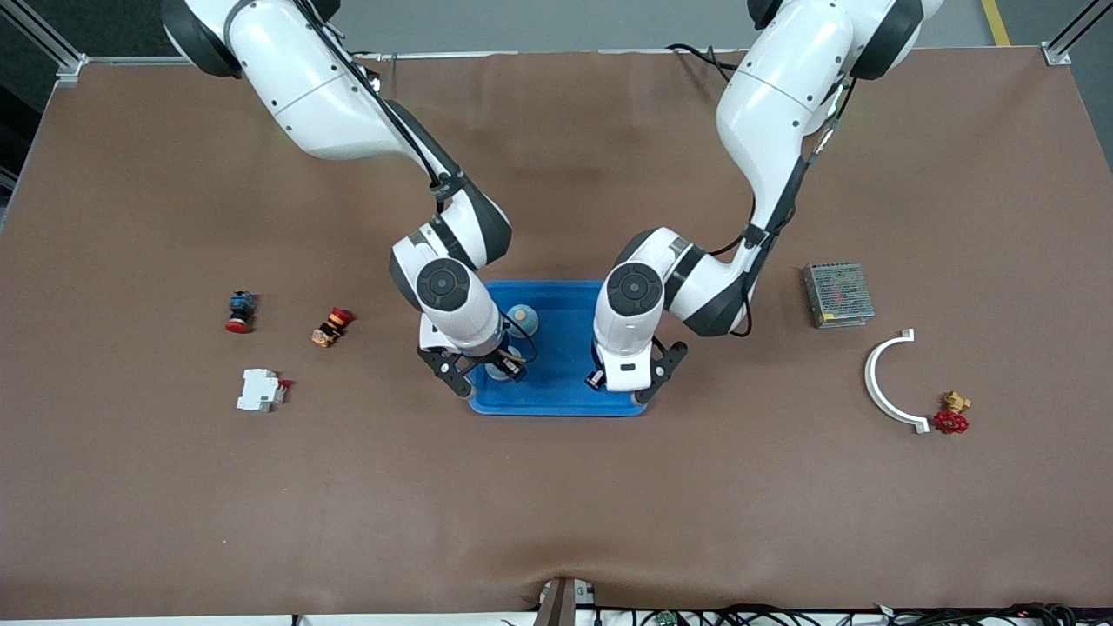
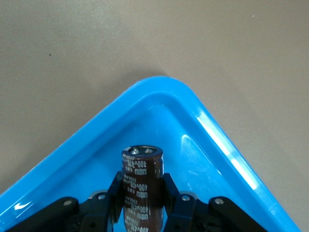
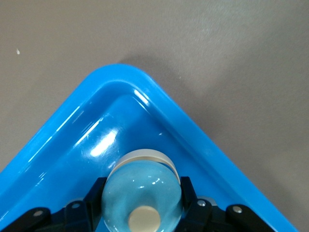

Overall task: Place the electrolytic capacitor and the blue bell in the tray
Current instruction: 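Lower the bell and the capacitor into the tray and open both grippers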

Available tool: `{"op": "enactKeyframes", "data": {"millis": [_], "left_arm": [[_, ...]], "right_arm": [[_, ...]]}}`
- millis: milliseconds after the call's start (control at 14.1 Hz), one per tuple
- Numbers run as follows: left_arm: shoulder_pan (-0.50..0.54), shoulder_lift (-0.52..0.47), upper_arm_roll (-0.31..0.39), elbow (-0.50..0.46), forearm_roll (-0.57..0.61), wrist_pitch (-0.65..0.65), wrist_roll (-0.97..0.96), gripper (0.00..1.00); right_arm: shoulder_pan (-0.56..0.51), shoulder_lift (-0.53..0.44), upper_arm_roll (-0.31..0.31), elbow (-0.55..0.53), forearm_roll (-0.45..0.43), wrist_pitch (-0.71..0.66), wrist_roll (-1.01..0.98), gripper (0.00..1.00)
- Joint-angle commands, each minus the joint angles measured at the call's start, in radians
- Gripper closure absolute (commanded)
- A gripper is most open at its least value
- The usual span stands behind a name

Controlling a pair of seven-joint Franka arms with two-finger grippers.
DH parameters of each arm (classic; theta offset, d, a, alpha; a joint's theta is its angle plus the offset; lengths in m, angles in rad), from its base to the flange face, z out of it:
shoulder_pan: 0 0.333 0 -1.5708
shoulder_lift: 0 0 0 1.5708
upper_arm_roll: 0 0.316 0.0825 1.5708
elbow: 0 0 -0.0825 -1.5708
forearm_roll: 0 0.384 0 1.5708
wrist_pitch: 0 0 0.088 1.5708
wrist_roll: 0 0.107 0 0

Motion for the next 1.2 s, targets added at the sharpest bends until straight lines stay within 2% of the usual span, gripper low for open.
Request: {"op": "enactKeyframes", "data": {"millis": [0,212,424,495,566,637,1061,1132], "left_arm": [[-0.006,-0.001,0.007,-0.019,-0.001,0.004,-0.019,0.89],[-0.006,-0.001,0.007,-0.029,-0.001,0.004,-0.019,0.89],[-0.005,-0.001,0.007,-0.029,0.0,0.004,-0.014,0.77],[-0.005,-0.001,0.007,-0.029,0.0,0.004,-0.01,0.62],[-0.005,-0.003,0.007,-0.029,0.0,0.004,-0.005,0.39],[-0.006,-0.004,0.008,-0.029,0.0,0.002,-0.005,0.0],[-0.002,-0.041,0.014,-0.019,0.014,-0.06,-0.004,0.0],[0.003,-0.056,0.014,-0.017,0.016,-0.079,-0.002,0.0]], "right_arm": [[0.02,0.034,-0.011,0.058,-0.006,-0.008,0.044,1.0],[0.026,0.06,-0.011,0.081,-0.003,-0.007,0.064,1.0],[0.037,0.088,-0.011,0.11,-0.003,-0.008,0.084,1.0],[0.037,0.092,-0.011,0.112,-0.003,-0.008,0.089,1.0],[0.039,0.095,-0.011,0.113,-0.003,-0.008,0.093,1.0],[0.04,0.098,-0.01,0.115,-0.003,-0.008,0.095,1.0],[0.045,0.1,-0.011,0.113,-0.011,-0.007,0.096,1.0],[0.043,0.1,-0.011,0.113,-0.011,-0.007,0.096,0.86]]}}
